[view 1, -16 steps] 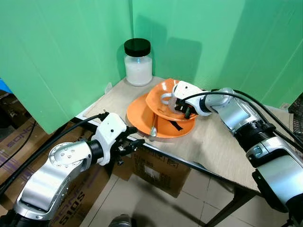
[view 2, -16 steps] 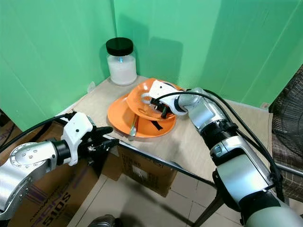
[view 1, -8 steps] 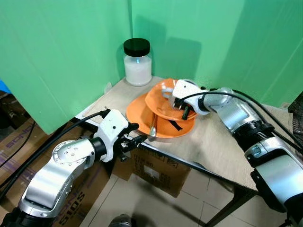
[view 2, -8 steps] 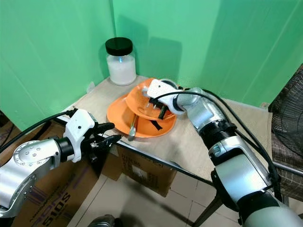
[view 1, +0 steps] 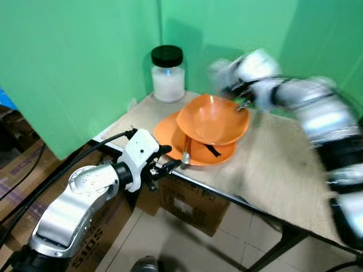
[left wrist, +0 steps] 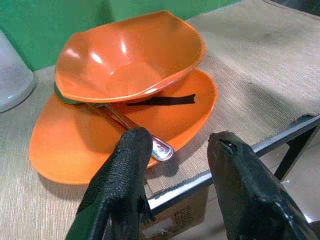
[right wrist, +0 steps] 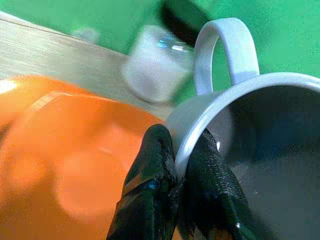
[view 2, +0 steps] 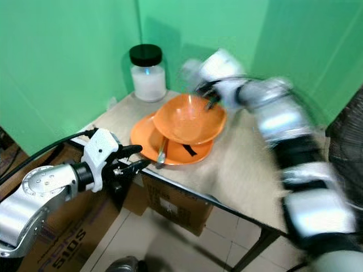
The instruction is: Setting the table
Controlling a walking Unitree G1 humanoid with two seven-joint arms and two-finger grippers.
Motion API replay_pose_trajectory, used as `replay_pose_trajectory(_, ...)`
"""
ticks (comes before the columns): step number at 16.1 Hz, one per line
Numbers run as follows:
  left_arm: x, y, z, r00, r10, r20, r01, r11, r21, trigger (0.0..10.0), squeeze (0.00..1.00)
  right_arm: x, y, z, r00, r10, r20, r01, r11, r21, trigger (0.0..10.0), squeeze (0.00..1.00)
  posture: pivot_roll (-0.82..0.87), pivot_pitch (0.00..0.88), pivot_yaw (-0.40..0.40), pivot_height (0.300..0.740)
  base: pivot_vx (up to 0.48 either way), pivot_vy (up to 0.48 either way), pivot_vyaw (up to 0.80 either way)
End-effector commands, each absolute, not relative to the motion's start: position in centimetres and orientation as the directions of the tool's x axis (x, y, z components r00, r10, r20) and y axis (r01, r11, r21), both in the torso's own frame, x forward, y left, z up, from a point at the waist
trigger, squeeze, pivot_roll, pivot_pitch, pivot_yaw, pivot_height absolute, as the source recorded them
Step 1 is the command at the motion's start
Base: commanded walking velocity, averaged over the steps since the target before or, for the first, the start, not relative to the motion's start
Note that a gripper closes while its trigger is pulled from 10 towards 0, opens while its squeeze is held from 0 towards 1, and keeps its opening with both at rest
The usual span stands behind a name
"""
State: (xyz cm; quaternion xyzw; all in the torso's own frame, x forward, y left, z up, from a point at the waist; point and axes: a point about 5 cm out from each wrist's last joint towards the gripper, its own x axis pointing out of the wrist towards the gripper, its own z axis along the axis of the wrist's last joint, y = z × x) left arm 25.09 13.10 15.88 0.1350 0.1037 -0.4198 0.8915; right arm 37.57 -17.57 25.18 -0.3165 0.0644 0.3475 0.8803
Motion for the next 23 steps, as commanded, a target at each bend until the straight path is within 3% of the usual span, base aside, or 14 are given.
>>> replay_pose_trajectory(1,25.1,12.9,16.1,0.630,-0.719,-0.291,0.774,0.610,0.169,10.0,0.00,37.0,-18.3,25.1,0.740,0.571,-0.355,-0.666,0.549,-0.505,0.0,0.00,0.10,0.000,0.005,0.740,0.000,0.000,0.00)
replay_pose_trajectory(4,25.1,12.6,16.2,0.610,-0.740,-0.284,0.791,0.590,0.163,10.0,0.00,35.3,-22.0,23.5,0.723,0.475,-0.502,-0.690,0.469,-0.551,0.0,0.00,0.09,0.000,0.012,0.740,0.000,0.000,0.00)
replay_pose_trajectory(10,25.2,12.3,16.3,0.581,-0.762,-0.285,0.813,0.560,0.160,10.0,0.00,34.0,-24.2,21.0,0.671,0.333,-0.662,-0.735,0.418,-0.534,0.0,0.00,0.08,0.000,0.020,0.740,0.000,0.000,0.00)
replay_pose_trajectory(11,25.1,12.3,16.3,0.579,-0.764,-0.285,0.814,0.558,0.160,10.0,0.00,33.8,-24.5,20.8,0.653,0.320,-0.686,-0.749,0.404,-0.525,0.7,0.00,0.08,0.000,0.020,0.740,0.000,0.000,0.00)
replay_pose_trajectory(12,25.1,12.2,16.3,0.575,-0.766,-0.286,0.817,0.554,0.160,10.0,0.00,33.7,-24.6,20.6,0.629,0.306,-0.714,-0.769,0.377,-0.516,3.9,0.00,0.08,0.000,0.015,0.740,0.000,0.000,0.00)
replay_pose_trajectory(13,25.1,12.2,16.3,0.574,-0.767,-0.286,0.818,0.552,0.160,10.0,0.00,33.7,-24.6,20.5,0.623,0.302,-0.721,-0.774,0.368,-0.515,5.9,0.00,0.09,0.000,0.013,0.740,0.000,0.000,0.00)
replay_pose_trajectory(14,25.1,12.2,16.3,0.573,-0.768,-0.284,0.819,0.551,0.161,10.0,0.00,33.7,-24.7,20.3,0.599,0.287,-0.748,-0.794,0.336,-0.507,10.0,0.00,0.09,0.000,0.010,0.740,0.000,0.000,0.00)
replay_pose_trajectory(19,25.0,12.1,16.3,0.572,-0.771,-0.281,0.820,0.549,0.160,10.0,0.00,33.9,-24.9,19.6,0.523,0.299,-0.798,-0.844,0.313,-0.436,10.0,0.00,0.10,0.000,-0.003,0.740,0.000,0.000,0.00)
replay_pose_trajectory(20,25.0,12.1,16.3,0.571,-0.771,-0.282,0.820,0.549,0.160,10.0,0.00,34.0,-24.9,19.7,0.525,0.298,-0.797,-0.842,0.316,-0.437,10.0,0.28,0.10,0.000,-0.004,0.740,0.000,0.000,0.00)
replay_pose_trajectory(21,25.0,12.1,16.3,0.572,-0.770,-0.281,0.820,0.550,0.160,10.0,0.00,34.2,-24.8,19.7,0.530,0.301,-0.793,-0.839,0.320,-0.439,10.0,1.00,0.10,0.000,-0.005,0.740,0.000,0.000,0.00)
replay_pose_trajectory(23,25.1,12.2,16.3,0.574,-0.769,-0.281,0.819,0.552,0.160,10.0,0.00,34.7,-24.6,19.9,0.545,0.307,-0.780,-0.830,0.325,-0.453,10.0,1.00,0.09,0.000,-0.004,0.740,0.000,0.000,0.00)
